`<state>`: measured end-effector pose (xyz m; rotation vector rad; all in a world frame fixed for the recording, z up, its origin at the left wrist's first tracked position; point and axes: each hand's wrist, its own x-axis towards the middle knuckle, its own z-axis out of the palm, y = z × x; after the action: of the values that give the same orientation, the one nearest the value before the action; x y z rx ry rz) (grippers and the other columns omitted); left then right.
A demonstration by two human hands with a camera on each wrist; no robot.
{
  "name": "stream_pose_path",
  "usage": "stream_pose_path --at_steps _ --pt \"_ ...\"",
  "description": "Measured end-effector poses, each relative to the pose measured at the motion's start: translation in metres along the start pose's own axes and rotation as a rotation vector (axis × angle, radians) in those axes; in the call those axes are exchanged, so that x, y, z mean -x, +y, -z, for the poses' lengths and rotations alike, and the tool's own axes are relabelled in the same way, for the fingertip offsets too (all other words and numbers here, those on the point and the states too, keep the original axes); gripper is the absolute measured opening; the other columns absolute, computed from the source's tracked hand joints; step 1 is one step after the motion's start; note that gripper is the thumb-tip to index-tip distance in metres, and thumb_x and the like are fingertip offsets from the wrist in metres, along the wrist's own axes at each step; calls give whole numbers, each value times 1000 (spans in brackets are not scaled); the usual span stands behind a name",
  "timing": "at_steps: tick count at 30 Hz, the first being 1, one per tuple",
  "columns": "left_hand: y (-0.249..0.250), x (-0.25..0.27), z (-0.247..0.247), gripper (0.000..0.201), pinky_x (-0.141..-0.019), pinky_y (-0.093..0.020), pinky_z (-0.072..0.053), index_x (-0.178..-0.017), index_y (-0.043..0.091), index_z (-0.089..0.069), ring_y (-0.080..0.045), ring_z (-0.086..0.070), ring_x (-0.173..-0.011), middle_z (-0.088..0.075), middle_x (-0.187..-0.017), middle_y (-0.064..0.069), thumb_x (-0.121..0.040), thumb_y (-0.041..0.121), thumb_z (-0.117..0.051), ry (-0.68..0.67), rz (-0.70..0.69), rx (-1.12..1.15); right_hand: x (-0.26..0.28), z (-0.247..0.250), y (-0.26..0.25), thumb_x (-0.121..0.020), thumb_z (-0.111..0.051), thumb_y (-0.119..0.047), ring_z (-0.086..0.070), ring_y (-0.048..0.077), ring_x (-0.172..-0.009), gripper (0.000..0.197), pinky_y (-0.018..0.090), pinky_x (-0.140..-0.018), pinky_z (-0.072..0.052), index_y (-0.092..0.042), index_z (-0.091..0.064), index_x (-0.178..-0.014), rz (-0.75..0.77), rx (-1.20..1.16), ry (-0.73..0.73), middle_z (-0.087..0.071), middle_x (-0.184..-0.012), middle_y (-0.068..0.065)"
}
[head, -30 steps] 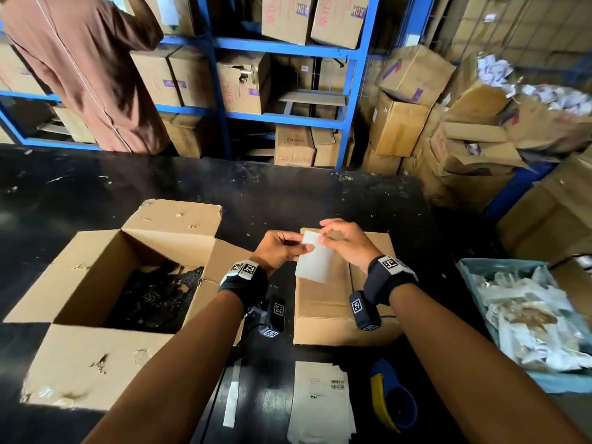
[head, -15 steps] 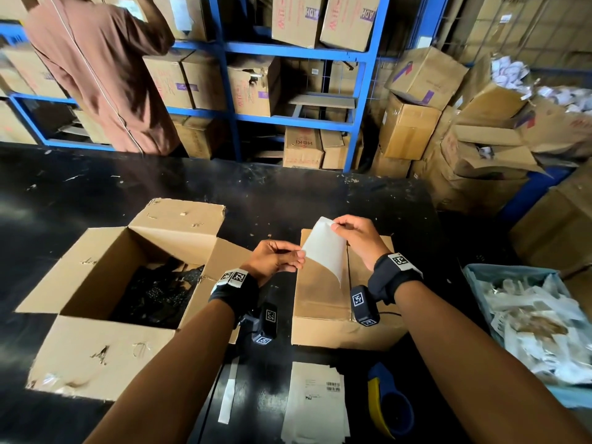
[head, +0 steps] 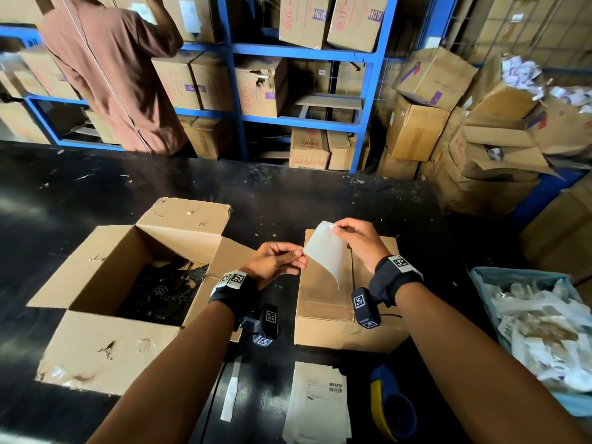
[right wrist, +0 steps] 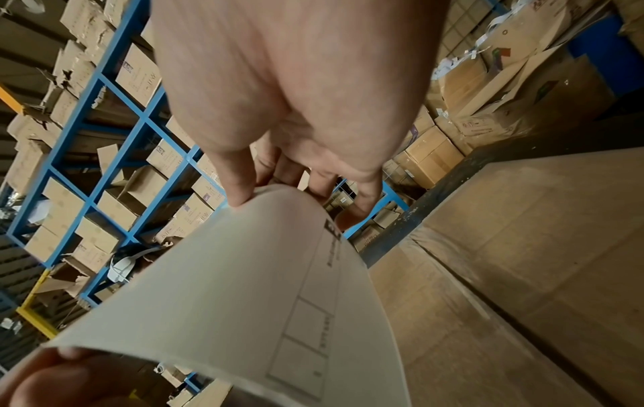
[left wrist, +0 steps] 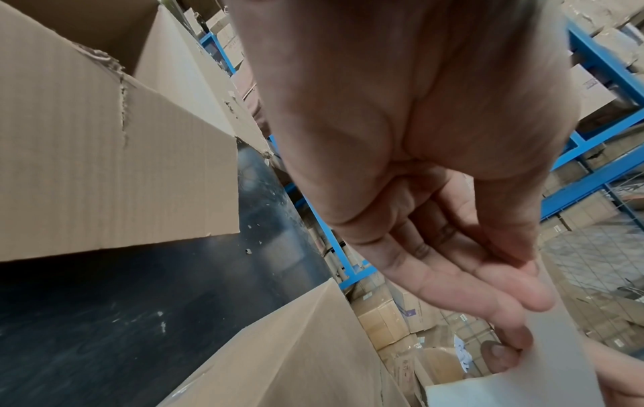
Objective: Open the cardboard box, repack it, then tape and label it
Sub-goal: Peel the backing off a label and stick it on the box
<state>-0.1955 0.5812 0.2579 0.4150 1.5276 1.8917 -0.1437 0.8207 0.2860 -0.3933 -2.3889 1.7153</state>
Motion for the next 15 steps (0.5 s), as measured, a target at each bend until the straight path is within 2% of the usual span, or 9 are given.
stream_pose_path --at_steps 4,8,12,15 --pt "1 1 0 14 -70 -28 -57 -97 8 -77 -22 -71 -81 -74 -89 -14 -91 12 -64 3 2 23 -1 -2 1 -96 -67 -19 -60 15 -93 8 29 -84 -48 -19 -73 -100 8 -7 -4 -68 -94 0" --pt "1 1 0 17 -69 -28 -57 -96 6 -76 -22 -71 -79 -74 -87 -15 -83 16 -71 11 1 5 -2 -3 2 -96 -67 -20 -60 15 -92 11 29 -82 -48 -15 -73 -103 1 6 -10 -67 -94 1" --pt "-2 -1 2 13 -67 -27 -57 -99 4 -74 -21 -71 -77 -74 -85 -14 -90 9 -66 21 3 -3 -2 -4 2 -96 -66 -19 -59 14 -91 12 30 -83 -48 -13 -73 -104 -7 8 -5 -67 -95 2" --pt "-2 -1 3 13 -68 -27 -56 -97 9 -76 -21 -71 -79 -74 -86 -13 -92 10 -64 6 2 -28 -1 -4 1 -96 -67 -19 -59 14 -91 12 30 -84 -48 -13 -73 -104 -12 1 -5 -67 -96 2"
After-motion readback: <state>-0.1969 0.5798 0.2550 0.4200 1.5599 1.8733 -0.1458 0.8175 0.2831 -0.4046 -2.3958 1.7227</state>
